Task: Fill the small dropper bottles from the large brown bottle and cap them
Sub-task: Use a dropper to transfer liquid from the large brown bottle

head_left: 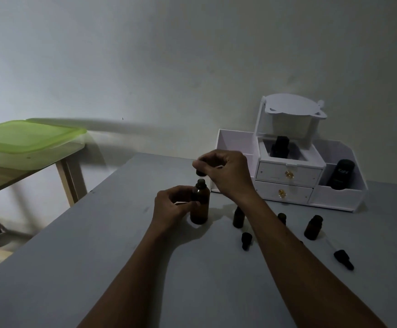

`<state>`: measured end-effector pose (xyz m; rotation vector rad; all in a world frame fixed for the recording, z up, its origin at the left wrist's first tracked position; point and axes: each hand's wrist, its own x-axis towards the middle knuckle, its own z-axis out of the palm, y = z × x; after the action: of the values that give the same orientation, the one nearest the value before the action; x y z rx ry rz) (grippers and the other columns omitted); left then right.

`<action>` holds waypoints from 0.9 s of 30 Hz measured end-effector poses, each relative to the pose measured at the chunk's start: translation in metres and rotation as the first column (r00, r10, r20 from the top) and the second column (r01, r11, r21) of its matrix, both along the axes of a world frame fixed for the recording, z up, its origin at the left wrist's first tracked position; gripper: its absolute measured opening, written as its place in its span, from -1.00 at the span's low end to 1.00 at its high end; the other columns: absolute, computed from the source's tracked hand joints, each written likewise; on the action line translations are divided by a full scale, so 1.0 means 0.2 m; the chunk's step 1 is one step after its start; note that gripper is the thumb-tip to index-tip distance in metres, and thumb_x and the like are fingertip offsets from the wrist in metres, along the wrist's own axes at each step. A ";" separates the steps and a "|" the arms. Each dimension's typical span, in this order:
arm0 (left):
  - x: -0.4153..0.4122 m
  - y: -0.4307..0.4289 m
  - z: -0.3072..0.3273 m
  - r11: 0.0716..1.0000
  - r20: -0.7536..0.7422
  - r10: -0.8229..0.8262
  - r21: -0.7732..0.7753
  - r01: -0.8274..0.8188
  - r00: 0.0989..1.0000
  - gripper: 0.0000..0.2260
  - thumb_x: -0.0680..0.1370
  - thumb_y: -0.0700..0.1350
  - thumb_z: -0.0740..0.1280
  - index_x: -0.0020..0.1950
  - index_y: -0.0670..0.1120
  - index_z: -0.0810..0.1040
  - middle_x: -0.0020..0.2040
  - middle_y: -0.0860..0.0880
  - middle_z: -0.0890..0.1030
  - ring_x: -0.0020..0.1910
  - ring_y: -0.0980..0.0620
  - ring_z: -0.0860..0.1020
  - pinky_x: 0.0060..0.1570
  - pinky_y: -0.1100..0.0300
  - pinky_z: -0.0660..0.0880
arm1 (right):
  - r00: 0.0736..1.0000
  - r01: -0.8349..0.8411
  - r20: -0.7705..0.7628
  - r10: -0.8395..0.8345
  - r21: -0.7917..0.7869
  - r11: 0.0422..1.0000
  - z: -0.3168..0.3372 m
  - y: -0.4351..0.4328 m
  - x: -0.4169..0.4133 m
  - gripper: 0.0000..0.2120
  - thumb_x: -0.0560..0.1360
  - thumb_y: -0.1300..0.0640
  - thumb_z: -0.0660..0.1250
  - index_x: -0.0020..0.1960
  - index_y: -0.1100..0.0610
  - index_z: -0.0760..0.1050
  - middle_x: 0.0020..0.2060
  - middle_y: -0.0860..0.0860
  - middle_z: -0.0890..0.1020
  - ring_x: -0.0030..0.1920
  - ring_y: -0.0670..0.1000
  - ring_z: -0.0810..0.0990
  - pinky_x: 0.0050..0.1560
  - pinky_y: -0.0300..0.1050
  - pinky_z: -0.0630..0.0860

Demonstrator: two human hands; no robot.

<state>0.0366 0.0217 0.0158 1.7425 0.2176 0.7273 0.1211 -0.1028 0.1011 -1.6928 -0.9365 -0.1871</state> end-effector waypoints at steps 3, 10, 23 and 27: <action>-0.01 0.00 0.00 0.991 0.085 0.114 0.058 -0.119 0.990 -0.53 0.34 0.14 0.43 0.15 -0.09 0.67 0.02 0.05 0.69 0.01 0.17 0.64 -0.08 0.38 0.52 | 1.000 0.007 0.022 -0.009 0.073 0.997 0.08 -0.01 -0.02 -0.86 0.45 0.11 0.51 -0.05 0.16 0.69 -0.24 -0.03 0.73 -0.24 -0.19 0.70 -0.16 -0.49 0.51; -0.04 -0.18 0.11 0.822 0.478 0.413 0.170 -0.544 0.775 -0.78 0.50 -0.05 0.41 0.00 -0.19 0.67 -0.11 -0.04 0.68 -0.12 0.08 0.63 -0.14 0.25 0.56 | 1.000 0.007 0.022 -0.012 0.205 0.979 0.26 -0.17 -0.02 -0.87 0.46 0.14 0.50 -0.04 0.19 0.68 -0.22 0.01 0.73 -0.20 -0.06 0.73 -0.04 -0.11 0.67; 0.07 -0.59 -0.02 0.996 -0.155 0.046 -0.068 -0.057 0.987 -0.54 0.48 -0.16 0.49 0.37 -0.02 0.51 0.22 0.06 0.54 0.12 0.13 0.51 -0.11 0.43 0.42 | 0.975 0.071 -0.221 -0.020 0.227 0.971 0.22 -0.55 0.18 -0.94 0.44 0.22 0.49 -0.11 0.09 0.68 -0.26 -0.02 0.74 -0.20 -0.01 0.74 -0.05 -0.06 0.67; 0.11 -0.58 -0.03 0.997 -0.202 -0.005 -0.081 -0.012 0.979 -0.52 0.45 -0.14 0.52 0.35 -0.03 0.52 0.26 0.03 0.57 0.15 0.11 0.53 -0.09 0.41 0.45 | 0.969 0.067 -0.247 -0.030 0.143 0.987 0.17 -0.54 0.21 -0.94 0.43 0.20 0.50 -0.09 0.12 0.68 -0.21 0.04 0.74 -0.18 0.01 0.74 -0.04 -0.05 0.67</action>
<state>0.0582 -0.0946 0.0106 1.7375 0.3840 0.5356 0.1639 -0.2105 0.1344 -1.5586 -0.6813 -0.0770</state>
